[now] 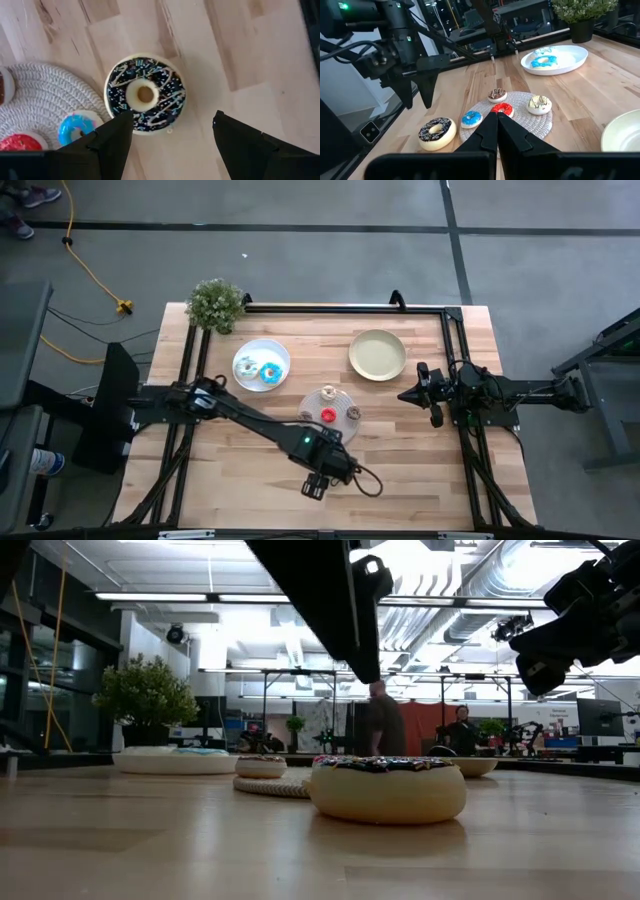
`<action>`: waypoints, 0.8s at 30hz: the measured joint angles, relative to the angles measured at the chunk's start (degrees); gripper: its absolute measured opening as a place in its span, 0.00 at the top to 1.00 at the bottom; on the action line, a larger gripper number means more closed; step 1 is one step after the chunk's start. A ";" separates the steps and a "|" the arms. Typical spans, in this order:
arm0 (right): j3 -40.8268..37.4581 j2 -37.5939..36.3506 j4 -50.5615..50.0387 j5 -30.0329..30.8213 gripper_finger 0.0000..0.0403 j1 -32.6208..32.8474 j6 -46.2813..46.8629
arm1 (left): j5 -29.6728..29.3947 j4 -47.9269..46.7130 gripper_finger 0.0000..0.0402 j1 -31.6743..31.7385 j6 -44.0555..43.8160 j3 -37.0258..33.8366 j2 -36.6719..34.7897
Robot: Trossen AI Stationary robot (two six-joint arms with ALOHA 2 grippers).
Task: Pick & Place donuts
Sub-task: Put the big black donut on the white plate
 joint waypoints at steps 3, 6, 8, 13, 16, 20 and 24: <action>0.00 0.04 -0.02 0.00 1.00 -0.02 0.00 | -0.12 0.65 0.34 0.04 2.39 -0.07 0.17; 0.00 -0.07 -0.01 0.01 1.00 0.00 0.00 | 0.13 0.93 0.34 0.03 5.28 -0.54 1.24; 0.00 -0.04 -0.06 0.00 1.00 0.00 0.02 | 0.79 1.10 0.34 0.03 6.80 -0.60 1.83; 0.00 -0.10 -0.06 0.01 1.00 -0.01 0.00 | 1.33 1.94 0.34 0.05 9.58 -0.49 3.27; 0.00 0.06 -0.06 0.00 1.00 0.00 0.01 | 1.25 2.25 0.34 0.05 11.10 -0.54 4.03; 0.00 0.08 -0.10 0.00 1.00 -0.02 0.00 | 0.07 4.73 0.34 0.05 12.65 -1.48 3.79; 0.00 0.30 -0.08 0.02 1.00 -0.02 0.00 | 0.19 5.04 0.34 0.07 13.08 -2.63 3.87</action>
